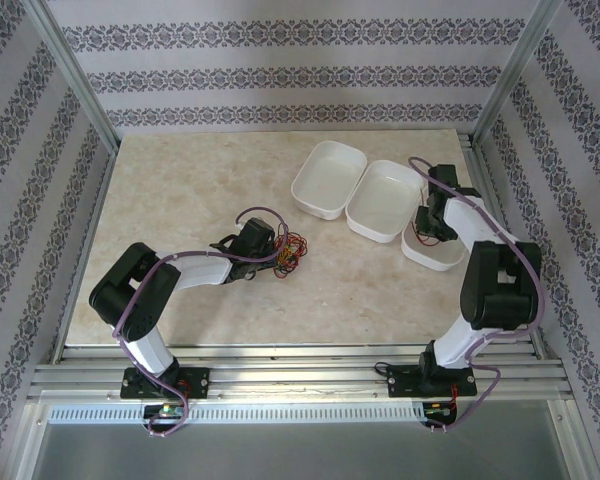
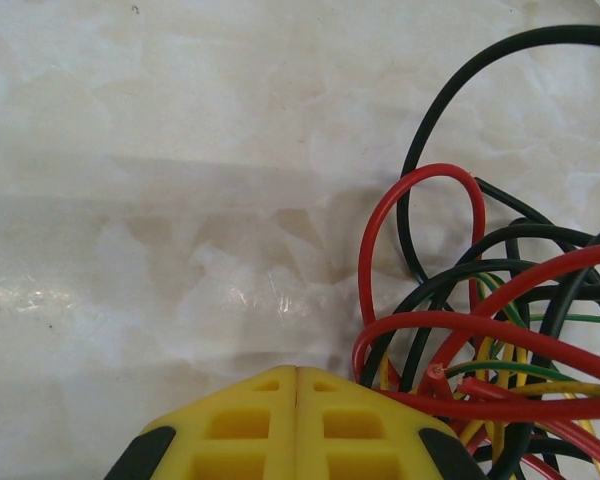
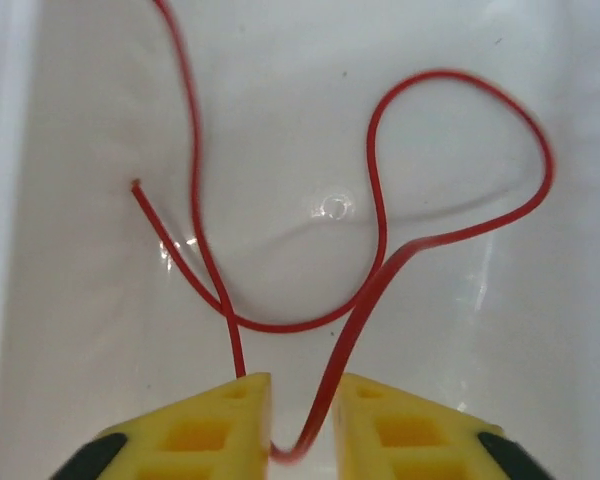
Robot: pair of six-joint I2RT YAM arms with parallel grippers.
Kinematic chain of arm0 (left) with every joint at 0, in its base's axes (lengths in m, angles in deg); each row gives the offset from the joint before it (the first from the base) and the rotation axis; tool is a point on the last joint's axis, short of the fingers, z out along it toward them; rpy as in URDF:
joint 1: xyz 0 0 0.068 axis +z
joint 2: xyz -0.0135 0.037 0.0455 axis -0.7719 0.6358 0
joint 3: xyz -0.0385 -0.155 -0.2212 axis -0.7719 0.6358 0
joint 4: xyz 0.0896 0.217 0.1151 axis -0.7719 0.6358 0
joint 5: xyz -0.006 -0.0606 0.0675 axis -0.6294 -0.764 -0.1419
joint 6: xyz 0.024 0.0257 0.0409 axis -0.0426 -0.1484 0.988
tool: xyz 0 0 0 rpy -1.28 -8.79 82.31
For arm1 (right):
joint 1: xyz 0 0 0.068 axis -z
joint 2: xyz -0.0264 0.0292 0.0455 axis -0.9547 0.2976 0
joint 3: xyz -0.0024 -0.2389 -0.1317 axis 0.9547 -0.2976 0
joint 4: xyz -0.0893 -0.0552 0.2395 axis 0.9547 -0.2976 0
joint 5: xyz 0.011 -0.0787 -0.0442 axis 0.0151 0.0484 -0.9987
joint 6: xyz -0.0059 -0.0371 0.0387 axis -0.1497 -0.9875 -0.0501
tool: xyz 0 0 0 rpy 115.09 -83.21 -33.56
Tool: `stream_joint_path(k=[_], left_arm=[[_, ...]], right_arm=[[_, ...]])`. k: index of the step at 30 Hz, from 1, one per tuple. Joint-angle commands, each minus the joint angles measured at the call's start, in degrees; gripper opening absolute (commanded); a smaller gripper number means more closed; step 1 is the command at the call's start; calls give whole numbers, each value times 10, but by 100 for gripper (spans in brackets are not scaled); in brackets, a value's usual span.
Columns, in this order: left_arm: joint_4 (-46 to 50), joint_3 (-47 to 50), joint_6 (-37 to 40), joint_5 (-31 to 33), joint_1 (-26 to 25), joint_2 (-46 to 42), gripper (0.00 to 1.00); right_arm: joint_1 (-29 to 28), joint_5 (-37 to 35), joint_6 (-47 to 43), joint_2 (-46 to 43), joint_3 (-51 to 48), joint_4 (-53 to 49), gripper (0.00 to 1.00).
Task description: Untangle the cables
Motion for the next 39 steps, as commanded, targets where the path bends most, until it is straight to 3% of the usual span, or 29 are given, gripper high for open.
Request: stream_joint_path(k=[1, 7, 19, 29, 39], left_arm=[[0, -4, -3, -7, -6, 10, 0], [-5, -5, -2, -12, -6, 11, 0], [-3, -2, -1, -9, -6, 11, 0], [4, -1, 1, -10, -6, -9, 0], [-15, -3, -9, -30, -5, -2, 4]], right_arm=[[4, -13, 2, -57, -5, -21, 43], [4, -13, 4, -100, -1, -32, 55], [-12, 33, 8, -195, 3, -42, 53], [-207, 20, 40, -265, -17, -6, 54], [-374, 124, 128, -129, -23, 116, 52]])
